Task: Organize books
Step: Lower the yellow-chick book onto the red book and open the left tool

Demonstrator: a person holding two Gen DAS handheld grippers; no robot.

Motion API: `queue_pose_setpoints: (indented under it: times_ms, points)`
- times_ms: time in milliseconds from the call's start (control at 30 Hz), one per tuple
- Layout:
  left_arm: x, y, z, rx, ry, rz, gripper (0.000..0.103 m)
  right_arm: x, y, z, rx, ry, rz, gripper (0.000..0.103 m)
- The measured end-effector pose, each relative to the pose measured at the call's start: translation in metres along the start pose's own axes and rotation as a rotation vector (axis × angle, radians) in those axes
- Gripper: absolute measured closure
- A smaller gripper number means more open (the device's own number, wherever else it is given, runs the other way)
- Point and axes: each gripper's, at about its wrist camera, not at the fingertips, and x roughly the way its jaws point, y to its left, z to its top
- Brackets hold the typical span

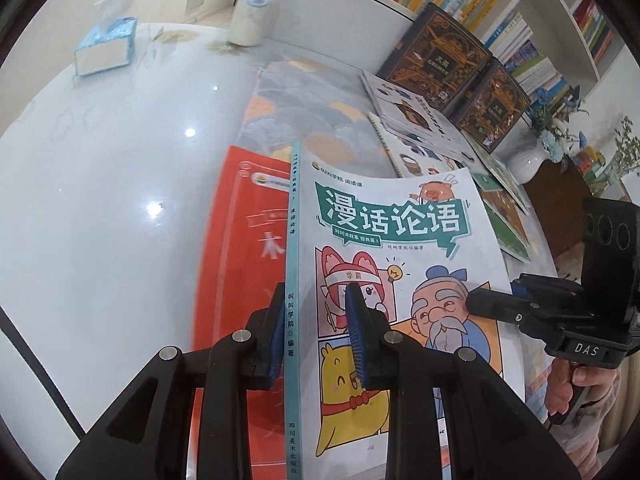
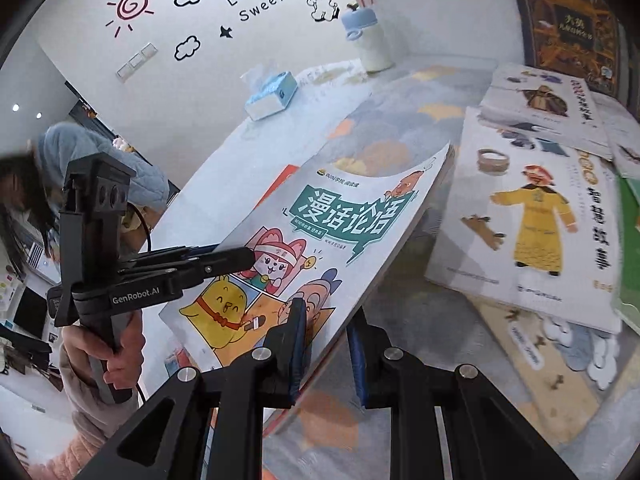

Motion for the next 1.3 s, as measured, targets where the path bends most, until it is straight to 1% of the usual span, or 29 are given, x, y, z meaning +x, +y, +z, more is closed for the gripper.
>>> queue_pose_setpoints:
  times_ms: [167,200,300,367,467,500,633,800,967,1033,1167,1300]
  points:
    - [-0.002,0.019,-0.001,-0.007,-0.004,0.037,0.079,0.018,0.015,0.007,-0.038,0.017,-0.006,0.083]
    - [-0.001,0.023,-0.001,-0.011,-0.005,0.038,0.079,0.022,0.016,0.007,-0.042,0.025,-0.008,0.083]
    - [-0.007,0.035,-0.003,-0.033,-0.028,-0.001,0.079,0.035,0.017,0.006,-0.044,0.045,-0.018,0.082]
    - [-0.009,0.037,-0.004,-0.027,-0.033,0.008,0.079,0.04,0.015,0.006,-0.024,0.058,0.015,0.082]
    - [-0.009,0.037,-0.005,-0.006,-0.027,0.028,0.079,0.044,0.013,0.007,-0.024,0.069,0.013,0.082]
    - [-0.009,0.035,-0.005,0.002,-0.025,0.04,0.078,0.045,0.013,0.007,-0.022,0.071,0.013,0.082]
    - [-0.006,0.025,-0.007,0.073,-0.015,0.146,0.073,0.047,0.006,0.005,0.009,0.079,0.03,0.08]
    - [-0.005,0.027,-0.008,0.071,-0.019,0.139,0.071,0.047,0.004,0.003,0.022,0.078,0.027,0.079]
    - [-0.004,0.031,-0.006,0.058,-0.012,0.111,0.071,0.047,0.001,0.003,0.037,0.074,0.032,0.078]
    - [-0.003,0.031,-0.005,0.051,-0.016,0.111,0.071,0.046,0.001,0.002,0.038,0.073,0.033,0.076]
    - [-0.001,0.032,-0.004,0.035,-0.016,0.103,0.07,0.045,0.003,0.002,0.024,0.079,0.003,0.075]
    - [-0.001,0.024,-0.005,0.062,-0.014,0.139,0.07,0.043,0.003,0.001,0.022,0.084,-0.006,0.075]
